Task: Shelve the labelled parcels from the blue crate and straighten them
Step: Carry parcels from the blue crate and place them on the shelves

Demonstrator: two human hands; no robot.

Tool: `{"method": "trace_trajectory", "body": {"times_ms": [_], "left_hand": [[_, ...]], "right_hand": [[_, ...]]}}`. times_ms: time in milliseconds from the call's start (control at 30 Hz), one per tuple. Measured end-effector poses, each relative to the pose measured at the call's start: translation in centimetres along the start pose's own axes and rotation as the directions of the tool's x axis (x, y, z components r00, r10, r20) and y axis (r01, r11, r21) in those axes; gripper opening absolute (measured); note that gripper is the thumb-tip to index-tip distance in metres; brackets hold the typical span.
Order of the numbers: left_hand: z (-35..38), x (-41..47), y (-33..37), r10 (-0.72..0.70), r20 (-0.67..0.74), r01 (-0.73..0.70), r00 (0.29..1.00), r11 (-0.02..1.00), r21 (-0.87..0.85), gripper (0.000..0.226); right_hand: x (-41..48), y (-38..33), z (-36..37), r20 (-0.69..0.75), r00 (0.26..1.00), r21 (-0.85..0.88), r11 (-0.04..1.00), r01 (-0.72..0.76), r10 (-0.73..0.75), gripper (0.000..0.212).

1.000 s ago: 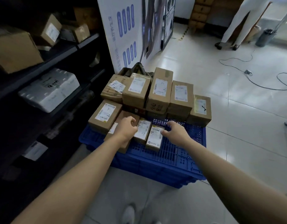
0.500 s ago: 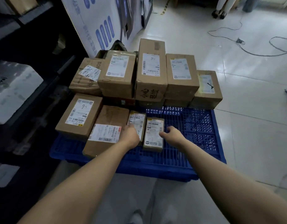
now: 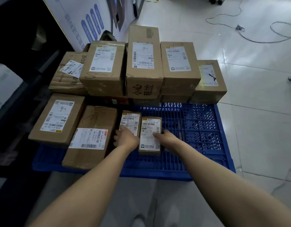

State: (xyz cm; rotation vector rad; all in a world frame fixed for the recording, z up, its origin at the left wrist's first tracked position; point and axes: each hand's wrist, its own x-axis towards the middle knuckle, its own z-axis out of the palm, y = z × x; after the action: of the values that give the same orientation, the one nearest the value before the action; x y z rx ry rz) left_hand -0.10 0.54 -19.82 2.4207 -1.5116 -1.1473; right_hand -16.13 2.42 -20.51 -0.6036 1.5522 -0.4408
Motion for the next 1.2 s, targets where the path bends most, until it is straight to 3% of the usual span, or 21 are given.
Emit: {"method": "trace_trajectory", "body": {"times_ms": [100,167,267,433,533,700,800,900,1067,1200], "left_hand": [[0.2,0.7,0.0,-0.059,-0.005,0.054,0.998,0.947,-0.318,0.046],[0.2,0.9,-0.2,-0.119,-0.005,0.104,0.993,0.885,-0.454,0.046],[0.5,0.9,-0.6,-0.203,0.095,0.222,0.975,0.819,-0.529,0.058],[-0.4,-0.8,-0.1,-0.134,0.268,0.293,0.954,0.601,-0.743,0.061],[-2.1,-3.0,1.2,-0.098,0.291,0.293,0.952,0.577,-0.762,0.066],[-7.3,-7.2,4.3,-0.018,0.228,0.206,0.974,0.503,-0.839,0.058],[-11.9,-9.9,6.0,0.067,0.205,0.154,0.976,0.449,-0.880,0.068],[-17.5,-13.1,7.0,0.106,0.087,0.037,0.991,0.402,-0.915,0.073],[-26.1,-18.5,6.2,0.236,-0.074,-0.145,0.969,0.297,-0.944,0.038],[-31.7,-22.3,3.3,0.279,-0.156,-0.237,0.948,0.288,-0.928,0.041]], "right_hand": [[0.7,-0.2,-0.8,-0.042,0.999,0.128,0.992,-0.012,0.017,0.056],[0.9,-0.1,-1.5,-0.054,0.998,0.175,0.984,-0.020,0.030,0.055],[0.5,0.1,-2.4,-0.041,0.999,0.171,0.985,-0.018,0.025,0.053],[-2.4,-0.7,-4.4,-0.016,0.999,0.204,0.979,-0.028,0.032,0.047],[-5.6,-2.3,-5.6,-0.027,1.000,0.204,0.979,0.007,-0.002,0.048],[-12.9,-8.0,-6.5,-0.057,0.989,0.225,0.963,0.148,-0.139,0.043],[-17.4,-11.8,-5.9,-0.058,0.970,0.215,0.946,0.244,-0.237,0.044],[-21.8,-15.8,-4.0,-0.045,0.937,0.253,0.904,0.345,-0.346,0.046],[-27.0,-19.9,0.2,0.034,0.884,0.300,0.848,0.437,-0.467,0.044],[-29.4,-22.7,3.6,0.155,0.823,0.318,0.817,0.481,-0.546,0.042]]}}
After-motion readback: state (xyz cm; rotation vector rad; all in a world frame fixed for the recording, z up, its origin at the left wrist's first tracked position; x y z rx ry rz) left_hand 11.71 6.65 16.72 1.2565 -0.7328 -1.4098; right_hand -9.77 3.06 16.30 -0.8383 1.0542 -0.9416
